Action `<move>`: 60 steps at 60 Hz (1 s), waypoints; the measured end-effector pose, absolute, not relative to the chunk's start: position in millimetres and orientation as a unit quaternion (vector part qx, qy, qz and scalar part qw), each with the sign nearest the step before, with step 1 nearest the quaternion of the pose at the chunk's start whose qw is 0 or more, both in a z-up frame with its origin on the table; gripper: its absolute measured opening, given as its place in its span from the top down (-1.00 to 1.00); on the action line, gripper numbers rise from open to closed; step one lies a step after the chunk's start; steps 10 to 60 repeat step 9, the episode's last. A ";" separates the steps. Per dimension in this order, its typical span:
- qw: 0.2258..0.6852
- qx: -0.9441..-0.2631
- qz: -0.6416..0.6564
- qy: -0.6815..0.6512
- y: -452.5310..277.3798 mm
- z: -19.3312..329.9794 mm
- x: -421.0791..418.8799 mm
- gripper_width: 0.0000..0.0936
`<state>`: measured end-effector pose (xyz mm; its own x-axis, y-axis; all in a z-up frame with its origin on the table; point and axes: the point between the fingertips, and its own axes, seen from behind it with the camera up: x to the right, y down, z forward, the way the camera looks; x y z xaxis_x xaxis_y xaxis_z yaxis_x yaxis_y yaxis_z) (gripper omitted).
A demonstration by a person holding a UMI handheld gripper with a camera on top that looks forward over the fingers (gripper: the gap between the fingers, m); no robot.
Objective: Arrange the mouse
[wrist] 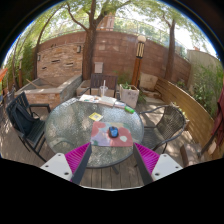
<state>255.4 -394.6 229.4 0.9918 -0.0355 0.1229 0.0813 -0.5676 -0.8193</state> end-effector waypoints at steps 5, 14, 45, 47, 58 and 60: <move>0.465 -0.883 -0.066 -0.021 -401.2 231.0 252.8 -0.82; 0.464 -0.883 -0.064 -0.021 -403.3 230.4 249.3 -0.81; 0.464 -0.883 -0.064 -0.021 -403.3 230.4 249.3 -0.81; 0.464 -0.883 -0.064 -0.021 -403.3 230.4 249.3 -0.81; 0.464 -0.883 -0.064 -0.021 -403.3 230.4 249.3 -0.81; 0.464 -0.883 -0.064 -0.021 -403.3 230.4 249.3 -0.81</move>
